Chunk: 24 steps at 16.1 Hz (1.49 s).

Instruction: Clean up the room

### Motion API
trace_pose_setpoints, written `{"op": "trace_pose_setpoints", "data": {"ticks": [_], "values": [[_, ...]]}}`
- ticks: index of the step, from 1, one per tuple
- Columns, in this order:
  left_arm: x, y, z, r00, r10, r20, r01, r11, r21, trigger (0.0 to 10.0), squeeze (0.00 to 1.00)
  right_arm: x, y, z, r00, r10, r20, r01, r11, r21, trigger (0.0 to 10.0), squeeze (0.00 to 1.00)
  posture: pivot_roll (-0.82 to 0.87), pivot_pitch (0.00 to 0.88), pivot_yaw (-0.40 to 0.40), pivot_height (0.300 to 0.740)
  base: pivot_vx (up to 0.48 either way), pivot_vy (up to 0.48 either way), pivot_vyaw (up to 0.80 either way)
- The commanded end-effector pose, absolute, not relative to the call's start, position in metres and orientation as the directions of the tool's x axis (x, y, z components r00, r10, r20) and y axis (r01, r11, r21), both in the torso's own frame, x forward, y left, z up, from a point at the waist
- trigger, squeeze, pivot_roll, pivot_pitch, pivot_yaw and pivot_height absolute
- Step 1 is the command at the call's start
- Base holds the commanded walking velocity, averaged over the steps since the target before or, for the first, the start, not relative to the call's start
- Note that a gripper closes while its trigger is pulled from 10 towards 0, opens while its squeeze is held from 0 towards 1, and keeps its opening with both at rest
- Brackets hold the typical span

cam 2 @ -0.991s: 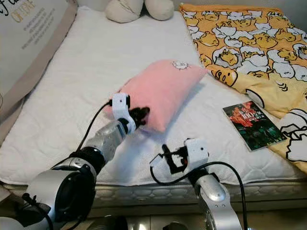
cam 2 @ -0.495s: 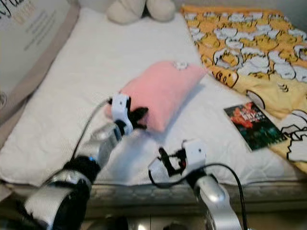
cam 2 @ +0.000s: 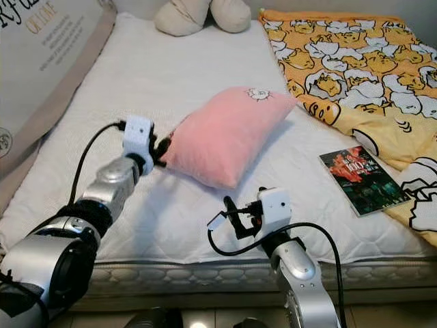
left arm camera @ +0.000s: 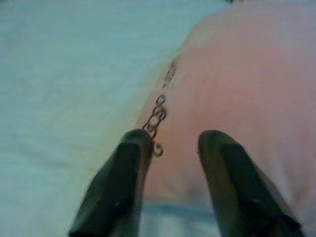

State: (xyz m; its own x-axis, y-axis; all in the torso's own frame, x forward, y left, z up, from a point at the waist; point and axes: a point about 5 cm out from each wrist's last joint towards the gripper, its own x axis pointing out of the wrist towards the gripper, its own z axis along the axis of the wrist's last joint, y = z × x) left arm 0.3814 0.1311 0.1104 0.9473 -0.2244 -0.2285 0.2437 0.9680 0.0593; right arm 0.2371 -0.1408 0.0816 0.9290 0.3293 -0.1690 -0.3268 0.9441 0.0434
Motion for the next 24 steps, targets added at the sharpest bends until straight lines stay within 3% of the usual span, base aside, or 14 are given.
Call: {"op": "trace_pose_setpoints", "data": {"ticks": [1, 3, 4, 10, 13, 17, 20, 24], "values": [[0.381, 0.134, 0.107, 0.945, -0.201, -0.256, 0.231, 0.969, 0.092, 10.0, 1.00, 0.235, -0.143, 0.083, 0.935, 0.315, -0.162, -0.313, 0.949, 0.038, 10.0, 0.00, -0.16, 0.053, 0.051, 0.727, 0.000, 0.000, 0.00], [0.376, 0.129, 0.095, 0.927, -0.190, -0.325, 0.235, 0.966, 0.107, 10.0, 1.00, 0.231, -0.144, 0.083, 0.938, 0.305, -0.165, -0.303, 0.952, 0.033, 10.0, 0.00, -0.18, 0.066, 0.049, 0.727, 0.000, 0.000, 0.00], [0.372, 0.124, 0.088, 0.916, -0.187, -0.356, 0.243, 0.963, 0.119, 10.0, 0.00, 0.229, -0.144, 0.082, 0.939, 0.300, -0.168, -0.300, 0.954, 0.026, 10.0, 0.00, -0.19, 0.070, 0.049, 0.727, 0.000, 0.000, 0.00], [0.359, 0.071, 0.076, 0.873, -0.307, -0.380, 0.343, 0.939, 0.030, 10.0, 0.00, 0.220, -0.147, 0.081, 0.942, 0.281, -0.184, -0.282, 0.959, 0.019, 10.0, 0.00, -0.23, 0.083, 0.059, 0.727, 0.000, 0.000, 0.00], [0.349, 0.032, 0.076, 0.827, -0.418, -0.376, 0.421, 0.903, -0.078, 10.0, 0.00, 0.217, -0.146, 0.079, 0.941, 0.277, -0.194, -0.278, 0.960, 0.020, 10.0, 0.00, -0.23, 0.083, 0.065, 0.727, 0.000, 0.000, 0.00], [0.325, -0.029, 0.079, 0.708, -0.613, -0.351, 0.562, 0.790, -0.246, 10.0, 0.00, 0.220, -0.142, 0.077, 0.938, 0.284, -0.199, -0.284, 0.958, 0.028, 10.0, 0.00, -0.21, 0.080, 0.070, 0.727, 0.000, 0.000, 0.00], [0.320, -0.064, 0.105, 0.665, -0.704, -0.249, 0.564, 0.692, -0.451, 10.0, 0.00, 0.224, -0.140, 0.077, 0.936, 0.292, -0.198, -0.292, 0.956, 0.031, 10.0, 0.00, -0.20, 0.077, 0.068, 0.727, 0.000, 0.000, 0.00], [0.324, -0.084, 0.139, 0.637, -0.761, -0.119, 0.611, 0.593, -0.525, 10.0, 0.00, 0.229, -0.138, 0.077, 0.936, 0.296, -0.190, -0.295, 0.955, 0.032, 10.0, 0.00, -0.18, 0.068, 0.068, 0.727, 0.000, 0.000, 0.00]]}}
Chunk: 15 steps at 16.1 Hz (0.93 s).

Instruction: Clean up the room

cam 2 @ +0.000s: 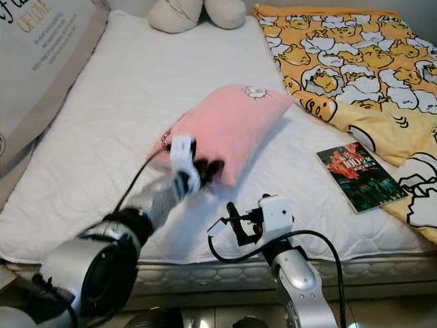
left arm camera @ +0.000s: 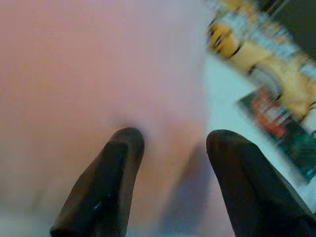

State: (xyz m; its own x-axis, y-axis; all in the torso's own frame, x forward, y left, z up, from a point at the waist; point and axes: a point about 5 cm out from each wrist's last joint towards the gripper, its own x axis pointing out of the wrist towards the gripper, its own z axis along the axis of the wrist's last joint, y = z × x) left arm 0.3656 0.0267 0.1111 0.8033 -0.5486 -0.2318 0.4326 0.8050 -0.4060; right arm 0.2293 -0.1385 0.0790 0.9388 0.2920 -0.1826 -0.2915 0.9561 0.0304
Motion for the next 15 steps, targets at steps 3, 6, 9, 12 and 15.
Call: {"op": "trace_pose_setpoints", "data": {"ticks": [3, 6, 9, 12, 15], "values": [[0.341, -0.048, 0.133, 0.710, -0.694, -0.116, 0.657, 0.713, -0.243, 10.0, 1.00, 0.236, -0.136, 0.078, 0.944, 0.283, -0.169, -0.280, 0.959, 0.040, 10.0, 0.00, -0.16, 0.063, 0.070, 0.727, 0.000, 0.000, 0.00], [0.362, 0.018, 0.133, 0.844, -0.536, -0.027, 0.536, 0.844, 0.008, 10.0, 1.00, 0.243, -0.141, 0.077, 0.962, 0.226, -0.155, -0.225, 0.974, 0.026, 10.0, 0.00, -0.13, 0.057, 0.073, 0.727, 0.000, 0.000, 0.00], [0.361, 0.078, 0.118, 0.922, -0.387, -0.010, 0.386, 0.917, 0.099, 10.0, 1.00, 0.252, -0.142, 0.075, 0.969, 0.199, -0.145, -0.199, 0.980, 0.017, 10.0, 0.00, -0.10, 0.041, 0.075, 0.727, 0.000, 0.000, 0.00], [0.340, 0.135, 0.094, 0.970, -0.241, -0.033, 0.243, 0.961, 0.130, 10.0, 1.00, 0.262, -0.139, 0.071, 0.971, 0.196, -0.140, -0.195, 0.981, 0.017, 10.0, 0.00, -0.04, 0.022, 0.058, 0.727, 0.000, 0.000, 0.00], [0.323, 0.152, 0.088, 0.980, -0.196, -0.036, 0.200, 0.971, 0.133, 10.0, 1.00, 0.278, -0.137, 0.071, 0.975, 0.177, -0.133, -0.173, 0.984, 0.040, 10.0, 0.00, -0.01, 0.010, 0.042, 0.727, 0.000, 0.000, 0.00]]}}
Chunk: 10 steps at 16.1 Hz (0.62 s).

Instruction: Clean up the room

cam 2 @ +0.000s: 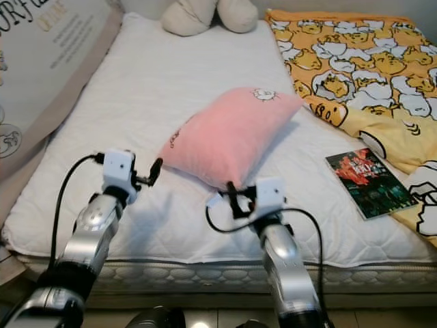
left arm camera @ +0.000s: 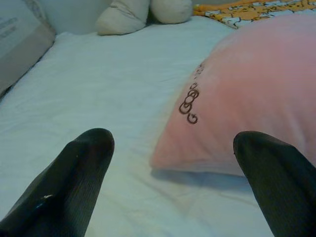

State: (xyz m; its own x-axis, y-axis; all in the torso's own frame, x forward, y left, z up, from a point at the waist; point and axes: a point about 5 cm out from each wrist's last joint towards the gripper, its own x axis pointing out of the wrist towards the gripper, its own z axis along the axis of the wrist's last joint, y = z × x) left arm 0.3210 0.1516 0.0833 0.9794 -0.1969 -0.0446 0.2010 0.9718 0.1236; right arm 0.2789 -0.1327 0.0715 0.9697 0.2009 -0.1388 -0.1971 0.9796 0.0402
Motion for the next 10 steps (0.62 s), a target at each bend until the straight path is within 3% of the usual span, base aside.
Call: {"op": "trace_pose_setpoints", "data": {"ticks": [1, 3, 4, 6, 10], "values": [[0.318, 0.152, 0.086, 0.980, -0.193, -0.042, 0.197, 0.971, 0.133, 10.0, 1.00, 0.285, -0.138, 0.071, 0.977, 0.167, -0.132, -0.160, 0.985, 0.063, 10.0, 0.00, 0.00, 0.006, 0.035, 0.727, 0.000, 0.000, 0.00], [0.314, 0.151, 0.086, 0.983, -0.176, -0.054, 0.181, 0.977, 0.114, 10.0, 0.98, 0.306, -0.138, 0.066, 0.975, 0.134, -0.180, -0.100, 0.977, 0.186, 10.0, 0.00, 0.03, 0.013, 0.024, 0.727, 0.000, 0.000, 0.00], [0.313, 0.151, 0.087, 0.984, -0.169, -0.058, 0.174, 0.978, 0.112, 10.0, 0.77, 0.313, -0.137, 0.065, 0.973, 0.126, -0.196, -0.078, 0.969, 0.236, 10.0, 0.00, 0.04, 0.018, 0.020, 0.727, 0.000, 0.000, 0.00], [0.310, 0.154, 0.087, 0.986, -0.153, -0.071, 0.160, 0.981, 0.112, 10.0, 0.55, 0.326, -0.134, 0.065, 0.966, 0.133, -0.222, -0.065, 0.955, 0.288, 10.0, 0.00, 0.07, 0.040, 0.014, 0.727, 0.000, 0.000, 0.00], [0.301, 0.162, 0.088, 0.988, -0.117, -0.097, 0.127, 0.985, 0.113, 10.0, 0.56, 0.345, -0.120, 0.064, 0.939, 0.175, -0.296, -0.053, 0.923, 0.381, 10.0, 0.00, 0.12, 0.073, -0.004, 0.727, 0.000, 0.000, 0.00]]}}
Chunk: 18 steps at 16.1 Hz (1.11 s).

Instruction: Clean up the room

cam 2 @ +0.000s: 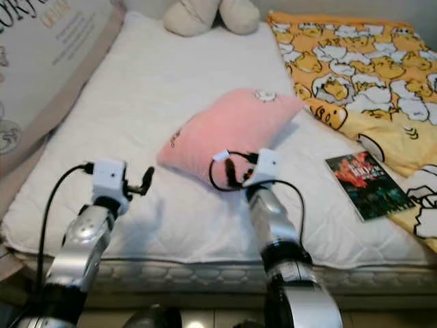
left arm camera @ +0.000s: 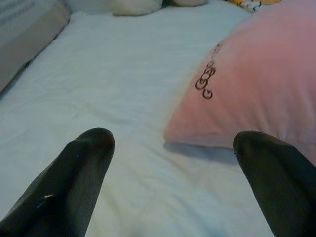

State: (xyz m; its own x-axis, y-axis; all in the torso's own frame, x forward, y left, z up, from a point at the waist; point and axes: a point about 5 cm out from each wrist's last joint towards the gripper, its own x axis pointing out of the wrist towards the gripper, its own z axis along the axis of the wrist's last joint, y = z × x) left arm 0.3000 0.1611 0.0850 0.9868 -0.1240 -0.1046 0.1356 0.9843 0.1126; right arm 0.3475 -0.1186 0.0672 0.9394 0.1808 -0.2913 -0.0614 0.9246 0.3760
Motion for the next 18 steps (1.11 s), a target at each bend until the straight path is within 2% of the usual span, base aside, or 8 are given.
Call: {"op": "trace_pose_setpoints", "data": {"ticks": [1, 3, 4, 5, 12, 18], "values": [[0.298, 0.164, 0.089, 0.989, -0.107, -0.103, 0.118, 0.987, 0.111, 10.0, 0.56, 0.347, -0.113, 0.062, 0.924, 0.204, -0.324, -0.052, 0.905, 0.423, 10.0, 0.00, 0.14, 0.079, -0.009, 0.727, 0.000, 0.000, 0.00], [0.293, 0.163, 0.090, 0.988, -0.109, -0.112, 0.121, 0.986, 0.112, 10.0, 0.55, 0.349, -0.107, 0.058, 0.901, 0.224, -0.373, -0.023, 0.881, 0.473, 10.0, 0.00, 0.17, 0.090, -0.019, 0.727, 0.000, 0.000, 0.00], [0.291, 0.163, 0.090, 0.987, -0.111, -0.116, 0.124, 0.986, 0.114, 10.0, 0.55, 0.349, -0.105, 0.057, 0.893, 0.230, -0.386, -0.011, 0.870, 0.492, 9.2, 0.00, 0.18, 0.091, -0.022, 0.727, 0.000, 0.000, 0.00], [0.287, 0.162, 0.091, 0.986, -0.115, -0.123, 0.130, 0.985, 0.118, 10.0, 0.55, 0.348, -0.100, 0.054, 0.873, 0.251, -0.418, 0.005, 0.852, 0.523, 0.0, 0.00, 0.18, 0.094, -0.028, 0.727, 0.000, 0.000, 0.00], [0.289, 0.154, 0.093, 0.980, -0.138, -0.146, 0.155, 0.981, 0.113, 10.0, 0.53, 0.347, -0.093, 0.051, 0.850, 0.277, -0.448, 0.014, 0.838, 0.546, 0.0, 0.00, 0.16, 0.085, -0.032, 0.727, 0.000, 0.000, 0.00], [0.298, 0.139, 0.095, 0.973, -0.181, -0.147, 0.194, 0.978, 0.081, 10.0, 0.52, 0.346, -0.102, 0.052, 0.837, 0.345, -0.424, -0.057, 0.827, 0.559, 0.0, 0.00, 0.11, 0.067, -0.020, 0.727, 0.000, 0.000, 0.00]]}}
